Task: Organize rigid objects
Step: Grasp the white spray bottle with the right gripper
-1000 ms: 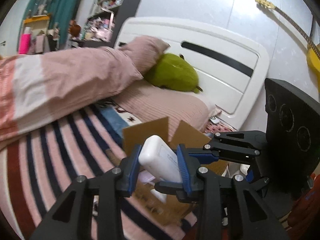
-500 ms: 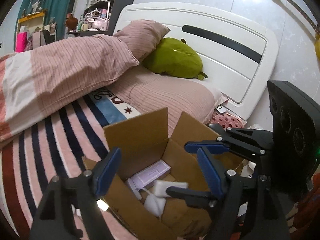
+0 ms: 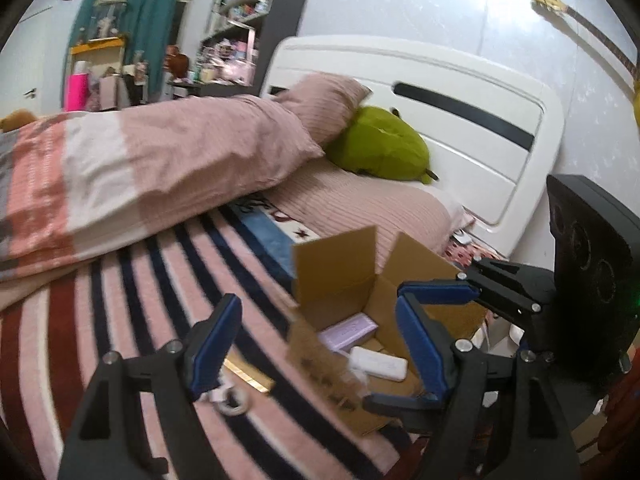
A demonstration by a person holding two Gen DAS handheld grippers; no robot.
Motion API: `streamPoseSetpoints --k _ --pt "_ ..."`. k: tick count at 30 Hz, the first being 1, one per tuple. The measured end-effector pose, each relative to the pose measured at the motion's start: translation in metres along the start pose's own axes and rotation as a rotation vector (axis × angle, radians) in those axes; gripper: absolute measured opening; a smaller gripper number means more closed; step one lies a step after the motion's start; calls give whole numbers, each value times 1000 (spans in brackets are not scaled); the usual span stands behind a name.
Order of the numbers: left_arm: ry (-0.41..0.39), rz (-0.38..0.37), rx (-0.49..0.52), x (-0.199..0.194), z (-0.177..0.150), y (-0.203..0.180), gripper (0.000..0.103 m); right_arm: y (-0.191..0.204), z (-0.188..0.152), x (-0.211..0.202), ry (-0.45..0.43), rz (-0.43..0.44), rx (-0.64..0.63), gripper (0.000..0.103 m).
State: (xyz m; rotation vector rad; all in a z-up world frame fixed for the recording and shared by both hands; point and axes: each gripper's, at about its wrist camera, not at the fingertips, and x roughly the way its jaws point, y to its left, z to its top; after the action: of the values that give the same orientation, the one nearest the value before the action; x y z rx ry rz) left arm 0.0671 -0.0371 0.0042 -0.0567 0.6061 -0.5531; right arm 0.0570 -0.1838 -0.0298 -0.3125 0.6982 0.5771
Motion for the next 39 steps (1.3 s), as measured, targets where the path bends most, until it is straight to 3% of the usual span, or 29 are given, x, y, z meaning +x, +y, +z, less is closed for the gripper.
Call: streamPoseSetpoints --k 7,14,20,23,31,37,38,39 --pt "-37 154 -66 -52 -26 62 84 63 28 23 -31 118 -78 82" --pt "3 264 -163 -66 -82 124 84 111 24 91 62 246 -93 81" --pt "63 270 -235 -52 -123 151 84 108 9 167 162 245 -1 81" --pt "68 260 -262 -48 -132 158 84 100 5 198 196 242 20 73" --pt "81 260 -271 -40 -132 161 84 79 8 239 189 198 56 74" --pt "92 267 -274 -38 -133 161 84 78 5 252 190 192 12 74" --pt "93 267 -274 -38 -133 161 84 79 5 252 187 186 4 73" --pt "95 266 -274 -37 -132 161 84 80 4 251 186 177 -4 62"
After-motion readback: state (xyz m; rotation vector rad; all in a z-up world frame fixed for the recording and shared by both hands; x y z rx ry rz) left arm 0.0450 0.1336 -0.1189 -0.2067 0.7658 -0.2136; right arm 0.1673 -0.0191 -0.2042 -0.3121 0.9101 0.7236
